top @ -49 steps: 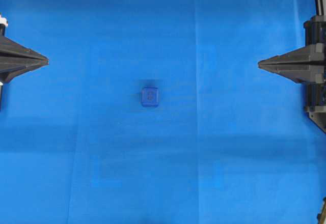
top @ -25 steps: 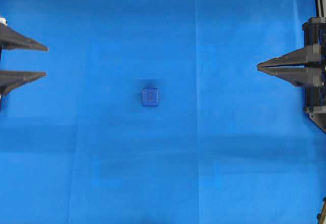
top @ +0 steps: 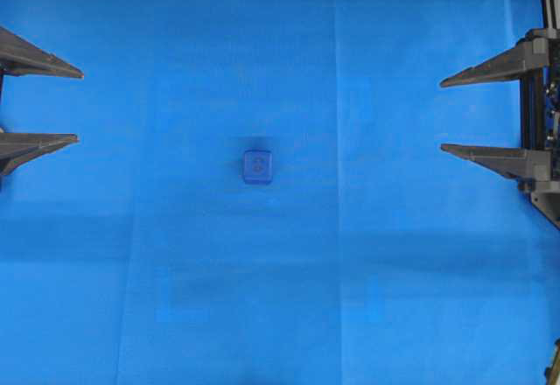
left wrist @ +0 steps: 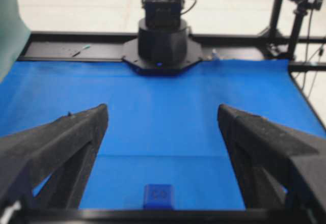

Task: Handover the blue block to the right arm after grasping it with the left arm, then place it in the designated position.
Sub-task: 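Open the left gripper and move it toward the blue cube, then position the open left gripper above the blue cube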

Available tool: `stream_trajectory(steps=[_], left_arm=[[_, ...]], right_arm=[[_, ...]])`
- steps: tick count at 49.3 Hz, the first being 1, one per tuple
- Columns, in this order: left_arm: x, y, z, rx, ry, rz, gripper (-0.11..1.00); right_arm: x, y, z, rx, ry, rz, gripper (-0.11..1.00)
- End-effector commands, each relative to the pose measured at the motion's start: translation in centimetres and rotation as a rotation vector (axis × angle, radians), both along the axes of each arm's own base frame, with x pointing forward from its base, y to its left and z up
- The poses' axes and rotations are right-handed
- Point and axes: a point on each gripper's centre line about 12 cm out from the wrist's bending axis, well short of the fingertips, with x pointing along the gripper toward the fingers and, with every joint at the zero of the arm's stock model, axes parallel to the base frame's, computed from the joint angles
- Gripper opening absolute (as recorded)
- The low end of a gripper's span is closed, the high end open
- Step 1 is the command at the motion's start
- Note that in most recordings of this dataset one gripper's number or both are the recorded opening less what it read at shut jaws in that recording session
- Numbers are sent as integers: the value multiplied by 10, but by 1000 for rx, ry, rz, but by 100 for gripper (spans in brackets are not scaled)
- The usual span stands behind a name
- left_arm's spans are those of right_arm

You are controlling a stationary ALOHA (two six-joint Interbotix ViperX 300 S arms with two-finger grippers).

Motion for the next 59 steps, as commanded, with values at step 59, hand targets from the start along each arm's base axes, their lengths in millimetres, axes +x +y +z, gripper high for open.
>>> stream_trajectory(steps=[59], left_arm=[[193,-3,-1,2,175,-10,92]], right_arm=[[3,-7,9,4,-20,-34,97]])
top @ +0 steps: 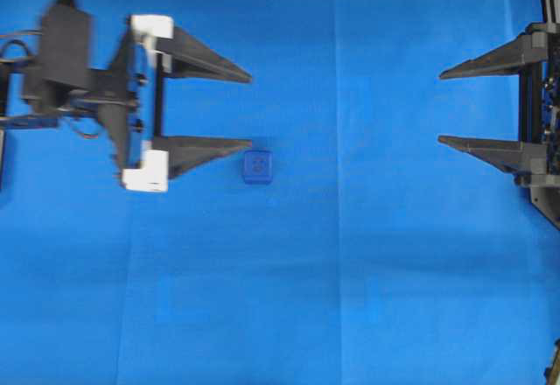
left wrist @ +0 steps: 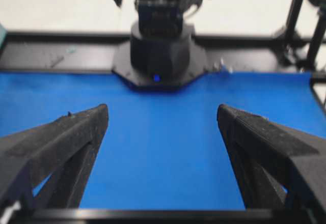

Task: Handover the blue block to the right arm after grasping it with the left arm, then place it in the designated position.
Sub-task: 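Position the open left gripper above the blue cube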

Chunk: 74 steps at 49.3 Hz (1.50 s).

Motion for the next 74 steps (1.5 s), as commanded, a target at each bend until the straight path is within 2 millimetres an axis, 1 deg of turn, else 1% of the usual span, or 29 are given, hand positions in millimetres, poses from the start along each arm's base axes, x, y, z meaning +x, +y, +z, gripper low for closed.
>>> stream_trajectory(steps=[1,8,17,21,29,34,48,57,62,74], left_arm=[[24,-2,-7,2,43,-5,92],[34,-3,-5,3,55,-7,92],[35,-3,-6,2,63,-8,92],[35,-7,-7,1,83,-17,92],[41,-12,-9,-19,189,-26,92],[45,-13,-9,-47,294,-18,92],[50,-12,12,-61,585,0,92],[55,-10,12,-44,760,9,92],[60,-9,13,-38,818,12,92],[61,-10,12,-36,830,10,92]], right_arm=[[3,-1,10,2,-23,-5,98],[3,-2,8,2,-19,-10,97],[3,-3,9,2,-20,-13,97],[3,-3,9,2,-20,-14,97],[3,-4,9,2,-19,-17,97],[3,-4,9,2,-17,-17,98],[4,-4,7,4,-9,-17,97],[5,-4,6,7,-3,-18,97],[5,-4,5,11,-1,-18,97],[5,-4,6,10,-5,-18,97]])
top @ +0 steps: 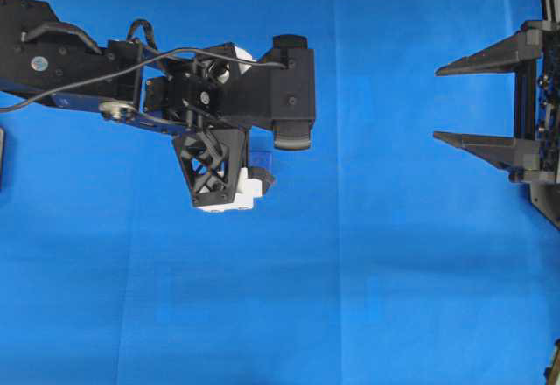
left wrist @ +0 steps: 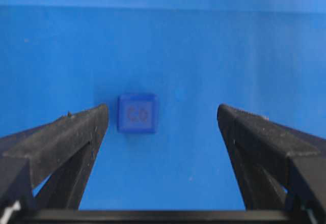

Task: Handover the blue block to the right arm after grasping it with the left arm, then place it in the designated position.
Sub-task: 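Position the open left gripper above the blue cube, then lower the left gripper and close it on the blue cube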

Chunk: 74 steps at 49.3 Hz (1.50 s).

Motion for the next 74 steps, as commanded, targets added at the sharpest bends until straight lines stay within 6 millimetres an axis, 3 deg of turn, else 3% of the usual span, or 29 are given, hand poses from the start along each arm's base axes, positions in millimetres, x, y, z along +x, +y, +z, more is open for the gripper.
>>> stream_trajectory(steps=[1,58,66,74], left_arm=[[-2,0,20,2,-49,0,92],[-4,2,17,-2,-40,8,92],[-6,2,8,-3,-25,10,92],[-7,2,-15,-8,-14,17,92]], right_arm=[[3,-1,9,3,-23,-4,97],[3,-1,10,2,-25,-5,97],[3,-1,10,3,-23,-5,97],[3,-1,10,3,-22,-5,97]])
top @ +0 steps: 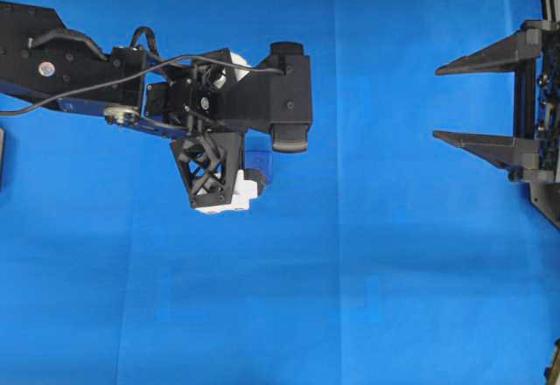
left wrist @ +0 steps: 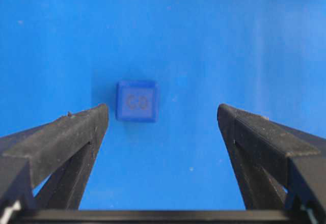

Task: Handover the blue block to the right arm after grasping it with the left arm, then place it in the designated position.
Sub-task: 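Lower the left gripper and close it on the blue cube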

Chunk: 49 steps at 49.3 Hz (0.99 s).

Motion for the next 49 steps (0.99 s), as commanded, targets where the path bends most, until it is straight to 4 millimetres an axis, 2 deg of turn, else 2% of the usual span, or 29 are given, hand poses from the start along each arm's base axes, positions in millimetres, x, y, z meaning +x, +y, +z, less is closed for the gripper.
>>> stream_trajectory(steps=[1,16,35,49], left_arm=[[-1,1,4,-2,-48,5,92],[1,1,-77,0,-9,1,92],[1,16,-117,1,-26,31,92],[8,16,-150,0,6,32,92]], right_arm=[[3,0,10,5,-23,-1,97],[4,-1,7,5,-14,-5,97],[7,-3,0,7,12,-12,97],[8,-4,-1,7,16,-18,97]])
